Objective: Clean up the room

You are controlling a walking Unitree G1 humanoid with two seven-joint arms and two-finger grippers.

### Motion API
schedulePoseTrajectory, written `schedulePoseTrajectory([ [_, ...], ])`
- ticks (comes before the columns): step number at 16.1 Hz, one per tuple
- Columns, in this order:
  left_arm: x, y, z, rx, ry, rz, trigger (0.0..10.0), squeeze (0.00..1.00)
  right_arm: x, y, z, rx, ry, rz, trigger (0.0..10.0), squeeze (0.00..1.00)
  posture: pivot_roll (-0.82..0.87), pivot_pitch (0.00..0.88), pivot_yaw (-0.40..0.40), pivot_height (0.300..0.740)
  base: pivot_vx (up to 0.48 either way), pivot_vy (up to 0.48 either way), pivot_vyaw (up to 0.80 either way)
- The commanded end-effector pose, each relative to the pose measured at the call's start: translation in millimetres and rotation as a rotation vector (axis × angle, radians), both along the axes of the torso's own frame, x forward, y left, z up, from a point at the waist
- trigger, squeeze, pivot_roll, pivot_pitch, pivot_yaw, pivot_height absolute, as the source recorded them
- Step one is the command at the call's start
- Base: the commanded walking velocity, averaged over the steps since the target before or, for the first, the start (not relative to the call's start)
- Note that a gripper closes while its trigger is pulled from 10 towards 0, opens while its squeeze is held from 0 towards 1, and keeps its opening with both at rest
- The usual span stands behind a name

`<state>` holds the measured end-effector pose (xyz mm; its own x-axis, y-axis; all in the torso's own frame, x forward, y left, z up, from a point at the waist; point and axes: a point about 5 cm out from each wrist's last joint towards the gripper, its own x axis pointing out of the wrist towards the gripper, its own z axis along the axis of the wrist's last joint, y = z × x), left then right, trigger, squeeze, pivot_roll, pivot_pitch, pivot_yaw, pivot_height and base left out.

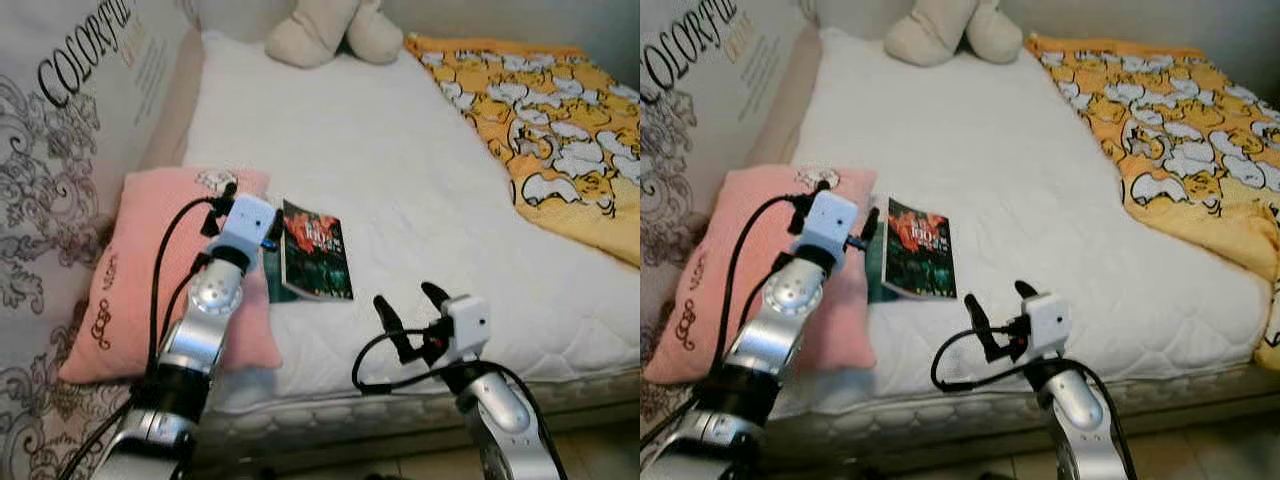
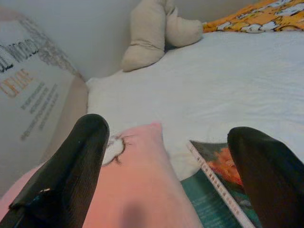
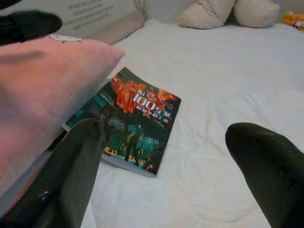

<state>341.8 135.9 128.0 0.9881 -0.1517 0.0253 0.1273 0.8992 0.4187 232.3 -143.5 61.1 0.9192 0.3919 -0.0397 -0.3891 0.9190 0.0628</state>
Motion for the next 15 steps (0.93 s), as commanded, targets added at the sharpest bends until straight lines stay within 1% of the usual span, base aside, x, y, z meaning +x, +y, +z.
schedulePoseTrajectory([
  [1, 6.1, -7.3, 4, -0.039, 0.006, -0.018, 10.0, 1.00, 1.4, -6.2, -1, 0.000, -0.007, -0.027, 10.0, 0.00, -0.06, 0.000, -0.009, 0.740, 0.000, 0.000, 0.00],
  [2, 10.1, -10.6, 2, -0.131, 0.062, -0.040, 10.0, 0.00, 2.3, -7.1, -3, 0.003, -0.010, -0.038, 10.0, 0.00, -0.07, 0.000, -0.003, 0.740, 0.000, 0.000, 0.00],
  [3, 10.1, -10.6, 2, -0.131, 0.062, -0.040, 10.0, 0.00, 2.3, -7.1, -3, 0.003, -0.010, -0.038, 10.0, 0.00, -0.07, 0.000, -0.003, 0.740, 0.000, 0.000, 0.00],
  [5, 3.3, -6.2, -5, -0.182, 0.094, -0.019, 10.0, 0.00, 3.2, -7.3, -5, 0.008, -0.012, -0.056, 10.0, 0.00, -0.07, 0.000, -0.003, 0.740, 0.000, 0.000, 0.00],
  [6, -1.5, -1.6, -16, -0.179, 0.125, 0.012, 10.0, 0.00, 3.6, -6.8, -5, 0.023, -0.013, -0.072, 10.0, 0.00, -0.07, 0.000, -0.006, 0.740, 0.000, 0.000, 0.00],
  [7, -3.9, 3.5, -32, -0.235, 0.204, 0.064, 10.0, 0.85, 3.5, -6.2, -5, 0.039, -0.009, -0.076, 10.0, 0.00, -0.06, 0.000, -0.011, 0.740, 0.000, 0.000, 0.00],
  [8, -4.7, 5.2, -41, -0.263, 0.253, 0.083, 10.0, 1.00, 3.1, -5.9, -4, 0.039, -0.009, -0.073, 10.0, 0.00, -0.07, 0.000, -0.017, 0.740, 0.000, 0.000, 0.00],
  [9, -4.7, 7.1, -65, -0.314, 0.405, 0.116, 10.0, 1.00, 0.5, -5.4, -4, 0.034, -0.006, -0.057, 10.0, 0.00, -0.07, 0.000, -0.035, 0.740, 0.000, 0.000, 0.00],
  [10, -5.1, 5.0, -76, -0.352, 0.482, 0.124, 10.0, 0.00, -2.7, -5.6, -3, 0.031, 0.000, -0.045, 10.0, 0.00, -0.08, 0.000, -0.048, 0.740, 0.000, 0.000, 0.00],
  [11, -3.9, 0.2, -78, -0.391, 0.501, 0.116, 10.0, 0.00, -8.3, -6.5, -2, 0.023, 0.009, -0.030, 10.0, 0.00, -0.10, 0.012, -0.062, 0.740, 0.000, 0.000, 0.00],
  [12, -3.7, -3.8, -79, -0.410, 0.512, 0.102, 10.0, 0.00, -11.9, -7.6, -1, 0.018, 0.013, -0.024, 10.0, 0.00, -0.12, 0.021, -0.071, 0.740, 0.000, 0.000, 0.00],
  [15, 0.7, -12.5, -79, -0.448, 0.550, 0.102, 10.0, 0.00, -23.3, -13.1, 0, -0.005, 0.029, -0.021, 10.0, 0.00, -0.14, 0.035, -0.089, 0.740, 0.000, 0.000, 0.00],
])
